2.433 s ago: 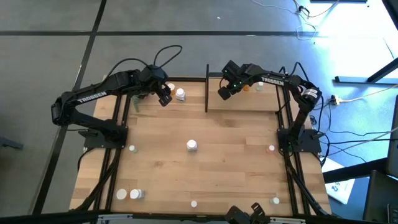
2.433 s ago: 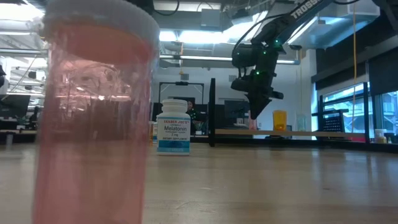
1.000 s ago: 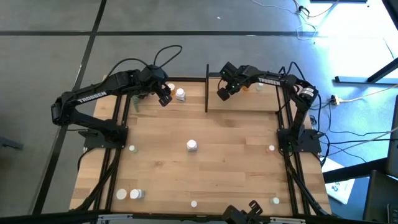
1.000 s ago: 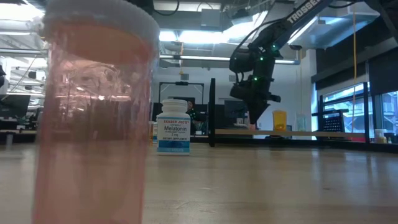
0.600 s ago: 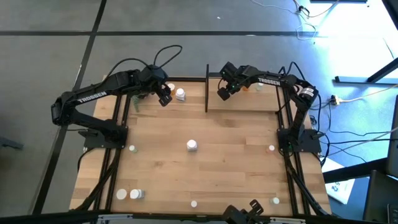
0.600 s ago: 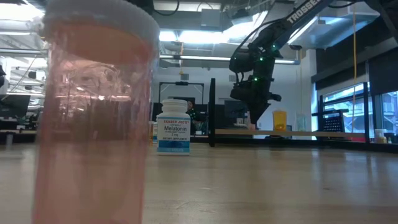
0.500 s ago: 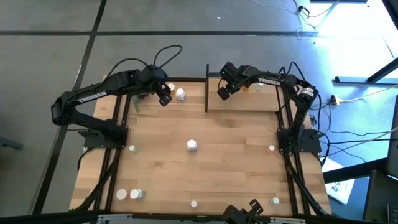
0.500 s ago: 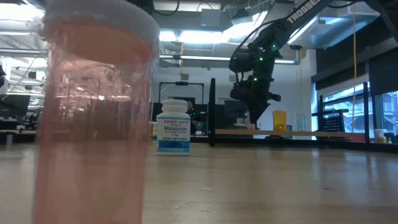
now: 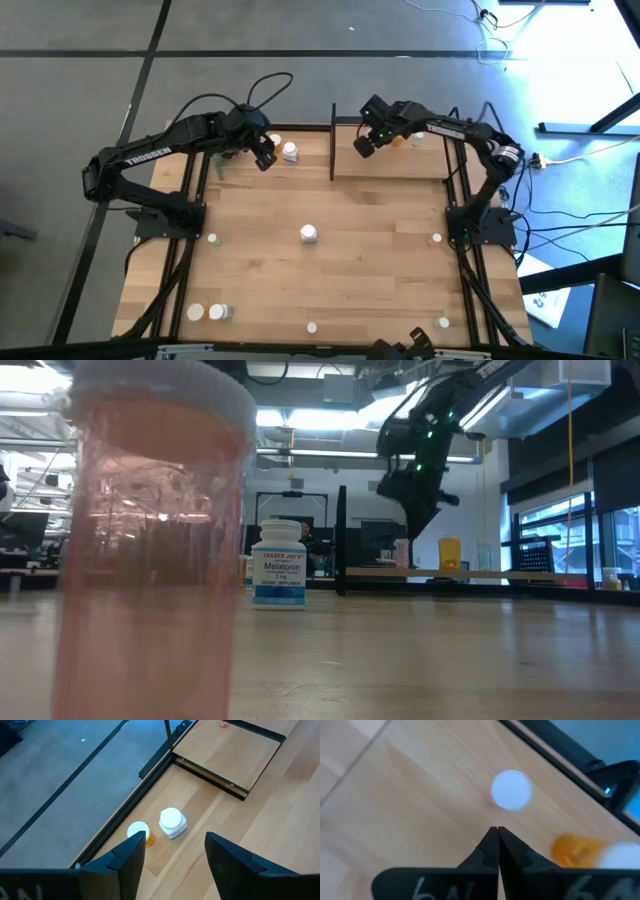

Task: Pick and place medicine bottles onto shelf by color
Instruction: Put the middle white pill bottle on the shelf

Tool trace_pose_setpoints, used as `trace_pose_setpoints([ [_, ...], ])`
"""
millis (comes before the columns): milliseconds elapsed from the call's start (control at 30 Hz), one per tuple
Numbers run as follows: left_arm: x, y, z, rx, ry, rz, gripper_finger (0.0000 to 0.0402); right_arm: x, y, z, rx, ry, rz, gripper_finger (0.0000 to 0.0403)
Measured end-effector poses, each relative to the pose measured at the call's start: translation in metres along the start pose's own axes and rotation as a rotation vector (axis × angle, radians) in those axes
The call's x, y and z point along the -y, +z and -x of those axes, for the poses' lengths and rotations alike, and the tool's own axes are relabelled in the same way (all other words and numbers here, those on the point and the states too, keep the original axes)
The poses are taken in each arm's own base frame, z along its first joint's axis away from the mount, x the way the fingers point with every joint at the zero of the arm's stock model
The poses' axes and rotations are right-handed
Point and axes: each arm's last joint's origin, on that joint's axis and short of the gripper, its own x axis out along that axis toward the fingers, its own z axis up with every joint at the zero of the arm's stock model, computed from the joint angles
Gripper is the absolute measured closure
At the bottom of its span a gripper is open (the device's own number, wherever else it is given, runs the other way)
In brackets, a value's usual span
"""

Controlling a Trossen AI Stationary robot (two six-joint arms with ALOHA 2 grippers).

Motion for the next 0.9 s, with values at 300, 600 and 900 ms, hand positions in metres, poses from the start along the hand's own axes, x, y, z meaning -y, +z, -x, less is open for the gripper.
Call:
trace_pose_setpoints([
  [300, 0.0, -0.002, 0.001, -0.015, 0.001, -0.005, 0.0202, -0.016, -0.019, 0.077, 0.159, 0.078, 0.173, 0.0402],
  [600, 0.002, -0.003, 0.001, -0.024, -0.058, -0.009, 0.0202, -0.039, -0.047, 0.126, 0.229, 0.322, 0.464, 0.0402],
  [900, 0.003, -0.007, 0.002, -0.076, -0.109, -0.024, 0.0202, -0.067, -0.062, 0.141, 0.269, 0.666, 0.763, 0.0402],
])
